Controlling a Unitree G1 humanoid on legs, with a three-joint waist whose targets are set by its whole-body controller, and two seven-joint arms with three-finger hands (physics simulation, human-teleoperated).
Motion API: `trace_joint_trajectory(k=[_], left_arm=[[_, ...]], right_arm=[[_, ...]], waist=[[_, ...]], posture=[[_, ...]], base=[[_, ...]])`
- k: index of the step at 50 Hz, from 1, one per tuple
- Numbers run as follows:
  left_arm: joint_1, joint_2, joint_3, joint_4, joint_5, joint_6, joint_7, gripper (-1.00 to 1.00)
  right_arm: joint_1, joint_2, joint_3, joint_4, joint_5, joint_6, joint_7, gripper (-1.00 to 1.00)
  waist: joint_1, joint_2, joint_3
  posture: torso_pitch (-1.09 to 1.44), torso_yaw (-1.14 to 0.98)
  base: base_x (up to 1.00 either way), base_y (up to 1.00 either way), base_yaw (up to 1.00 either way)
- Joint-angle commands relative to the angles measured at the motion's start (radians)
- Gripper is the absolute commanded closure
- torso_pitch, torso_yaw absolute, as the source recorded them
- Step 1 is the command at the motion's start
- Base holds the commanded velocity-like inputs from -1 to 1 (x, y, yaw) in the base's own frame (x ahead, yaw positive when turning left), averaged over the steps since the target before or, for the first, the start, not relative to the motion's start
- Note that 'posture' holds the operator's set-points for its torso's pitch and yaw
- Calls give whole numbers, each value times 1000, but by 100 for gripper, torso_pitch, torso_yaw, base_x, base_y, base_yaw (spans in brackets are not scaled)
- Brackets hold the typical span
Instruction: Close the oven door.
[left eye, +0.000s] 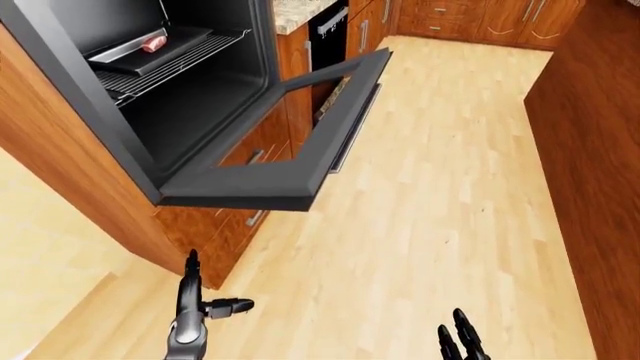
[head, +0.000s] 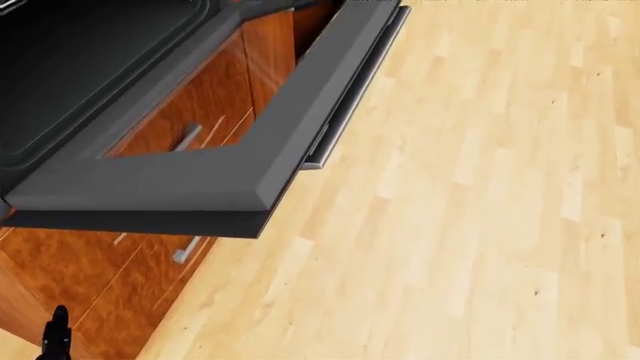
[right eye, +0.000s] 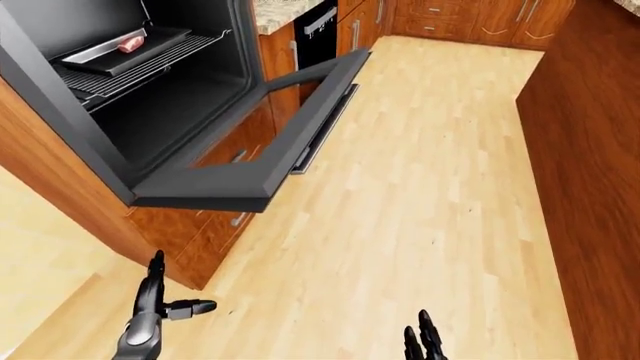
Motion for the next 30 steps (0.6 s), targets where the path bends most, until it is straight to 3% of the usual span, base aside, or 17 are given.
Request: trace_joint_trajectory(k=[1, 3, 4, 7, 9, 11, 13, 17, 21, 24, 26, 27, 28, 29, 30], left_arm=[[-21, 15, 3, -26, -4, -23, 6, -100], [-23, 15, 4, -27, -6, -21, 5, -100], [-23, 16, 3, -27, -5, -22, 6, -100], [-24, 16, 2, -27, -5, -23, 6, -100], [-23, 15, 2, -27, -5, -24, 7, -100], [-24, 15, 2, -27, -5, -23, 7, -100], [-25, 16, 2, -27, -6, -22, 7, -100], [-25, 16, 2, -27, -7, -22, 7, -100], [-23, 16, 2, -27, -6, -22, 7, -100], [-23, 16, 2, -27, -7, -23, 7, -100], [-23, 16, 2, -26, -7, -23, 7, -100], [-22, 16, 2, -26, -5, -23, 8, -100], [-20, 17, 2, -25, -2, -19, 10, -100], [-13, 18, 2, -23, 4, -15, 17, -100], [-9, 18, 3, -22, 8, -11, 18, -100]], right_arm=[[-6, -8, -2, -16, 2, -22, 7, -100], [-7, -8, -1, -16, 2, -22, 7, -100], [-6, -8, -1, -16, 2, -23, 7, -100], [-7, -9, -1, -16, 3, -22, 9, -100], [-6, -9, -1, -17, 4, -22, 9, -100], [-6, -8, 0, -16, 3, -23, 8, -100], [-6, -8, 1, -17, 3, -23, 7, -100], [-5, -8, 0, -17, 5, -22, 9, -100], [-5, -8, 0, -16, 6, -20, 12, -100], [-6, -8, 0, -16, 6, -21, 12, -100], [-6, -8, 0, -16, 6, -21, 13, -100], [-6, -8, -1, -16, 6, -21, 13, -100], [-6, -8, -1, -16, 6, -20, 13, -100], [-6, -9, -1, -15, 6, -20, 13, -100], [-6, -9, -1, -15, 6, -20, 13, -100]], waist=[[0, 1, -14], [-1, 2, -13], [0, 2, -27], [8, 13, -2], [11, 31, -5], [11, 66, -3], [12, 52, -9], [17, 41, 3], [10, 10, 11], [7, -24, 12], [5, -72, 2], [2, -80, 2], [-6, -37, 9], [2, -50, 3], [-2, -50, -2]], posture=[[0, 0], [0, 0], [0, 0], [0, 0], [0, 0], [0, 0], [0, 0], [0, 0], [0, 0], [0, 0], [0, 0], [0, 0], [0, 0], [0, 0], [0, 0]], base=[[0, 0, 0], [0, 2, 0], [0, 7, 0], [0, 8, 0], [0, 9, 0], [0, 9, 0], [0, 11, 0], [0, 20, 0], [0, 20, 0], [0, 20, 0], [0, 21, 0], [0, 20, 0], [0, 20, 0], [0, 20, 0], [0, 20, 0]])
